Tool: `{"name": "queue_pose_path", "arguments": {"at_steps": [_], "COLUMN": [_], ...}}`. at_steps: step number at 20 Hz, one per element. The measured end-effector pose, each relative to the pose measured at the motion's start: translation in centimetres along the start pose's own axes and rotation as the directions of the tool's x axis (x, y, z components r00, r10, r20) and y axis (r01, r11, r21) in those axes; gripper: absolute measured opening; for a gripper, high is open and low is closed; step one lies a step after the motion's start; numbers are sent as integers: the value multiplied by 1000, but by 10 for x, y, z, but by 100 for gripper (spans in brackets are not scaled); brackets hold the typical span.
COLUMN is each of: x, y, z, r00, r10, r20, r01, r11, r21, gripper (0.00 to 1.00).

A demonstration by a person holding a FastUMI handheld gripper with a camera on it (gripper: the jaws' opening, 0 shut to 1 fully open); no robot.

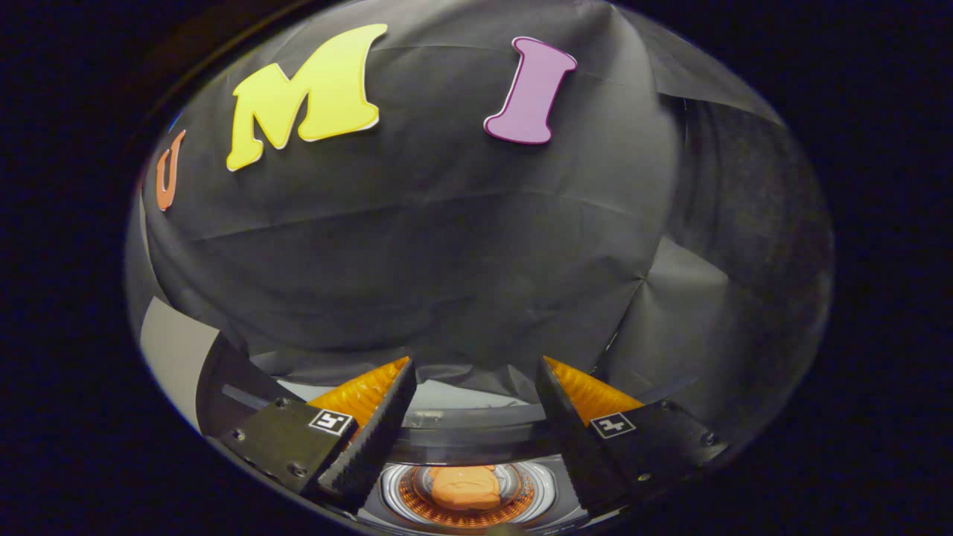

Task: Put the clothes into the washing machine and then close the washing machine lid.

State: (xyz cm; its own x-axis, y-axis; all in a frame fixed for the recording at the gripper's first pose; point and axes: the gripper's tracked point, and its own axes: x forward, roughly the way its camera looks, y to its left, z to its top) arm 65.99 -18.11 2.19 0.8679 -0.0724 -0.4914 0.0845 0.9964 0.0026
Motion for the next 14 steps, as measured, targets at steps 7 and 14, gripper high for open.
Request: {"name": "queue_pose_path", "arguments": {"at_steps": [7, 14], "x": [-2, 1], "y": [0, -1], "z": [3, 2], "r00": [999, 998], "r10": [17, 11], "r20": [40, 66], "r01": [-17, -10], "r11": [1000, 1000], "r21": [-1, -5], "gripper": [100, 100]}}
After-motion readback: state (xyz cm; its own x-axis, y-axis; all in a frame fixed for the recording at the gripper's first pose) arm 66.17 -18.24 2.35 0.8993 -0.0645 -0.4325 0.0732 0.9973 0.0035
